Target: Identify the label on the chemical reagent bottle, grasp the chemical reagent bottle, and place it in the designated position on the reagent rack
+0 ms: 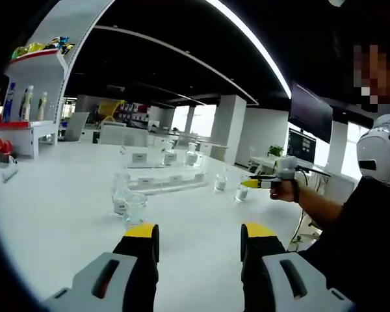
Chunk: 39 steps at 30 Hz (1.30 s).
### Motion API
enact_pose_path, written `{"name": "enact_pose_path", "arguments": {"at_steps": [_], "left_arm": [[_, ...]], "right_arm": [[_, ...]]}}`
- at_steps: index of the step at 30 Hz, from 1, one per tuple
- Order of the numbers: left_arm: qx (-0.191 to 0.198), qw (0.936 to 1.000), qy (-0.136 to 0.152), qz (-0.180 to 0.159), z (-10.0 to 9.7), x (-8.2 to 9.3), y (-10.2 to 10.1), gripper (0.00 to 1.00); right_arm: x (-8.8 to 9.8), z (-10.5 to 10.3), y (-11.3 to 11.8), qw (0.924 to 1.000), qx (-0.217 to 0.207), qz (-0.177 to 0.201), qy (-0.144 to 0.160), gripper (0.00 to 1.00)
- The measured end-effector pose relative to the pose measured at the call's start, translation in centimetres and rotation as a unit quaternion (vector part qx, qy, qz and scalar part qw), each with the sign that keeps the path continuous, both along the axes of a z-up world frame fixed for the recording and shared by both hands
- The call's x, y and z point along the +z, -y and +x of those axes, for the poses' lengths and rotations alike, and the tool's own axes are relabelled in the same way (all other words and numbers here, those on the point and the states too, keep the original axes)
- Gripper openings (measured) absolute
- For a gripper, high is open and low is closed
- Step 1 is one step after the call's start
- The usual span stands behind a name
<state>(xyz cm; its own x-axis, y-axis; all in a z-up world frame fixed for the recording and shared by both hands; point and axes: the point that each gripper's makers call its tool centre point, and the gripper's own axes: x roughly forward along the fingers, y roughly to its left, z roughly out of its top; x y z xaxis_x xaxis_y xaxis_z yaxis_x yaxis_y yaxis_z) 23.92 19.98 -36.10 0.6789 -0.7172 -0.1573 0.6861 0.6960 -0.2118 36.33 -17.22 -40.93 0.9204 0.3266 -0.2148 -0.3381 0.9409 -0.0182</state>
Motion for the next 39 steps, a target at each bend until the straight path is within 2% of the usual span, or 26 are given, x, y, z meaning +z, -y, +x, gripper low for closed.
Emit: {"name": "enact_pose_path", "arguments": {"at_steps": [10,24,32,39], "left_arm": [[0.001,1.0000,-0.004,0.001,0.1,-0.3,0.0,0.51],[0.005,0.9999,-0.015,0.005,0.2,-1.1,0.0,0.50],[0.005,0.9998,-0.019,0.006,-0.1,-1.4,0.1,0.50],[0.004,0.9998,-0.019,0.004,-0.2,-1.4,0.1,0.50]], "right_arm": [[-0.7,0.6,0.3,1.0000,-0.004,-0.003,-0.007,0.35],[-1.0,1.2,-0.2,1.0000,-0.003,-0.005,-0.001,0.28],[-0.6,1.0,-0.5,0.9997,-0.007,-0.020,0.013,0.26],[-0.5,0.9,-0.6,0.9998,-0.009,-0.015,0.010,0.25]]}}
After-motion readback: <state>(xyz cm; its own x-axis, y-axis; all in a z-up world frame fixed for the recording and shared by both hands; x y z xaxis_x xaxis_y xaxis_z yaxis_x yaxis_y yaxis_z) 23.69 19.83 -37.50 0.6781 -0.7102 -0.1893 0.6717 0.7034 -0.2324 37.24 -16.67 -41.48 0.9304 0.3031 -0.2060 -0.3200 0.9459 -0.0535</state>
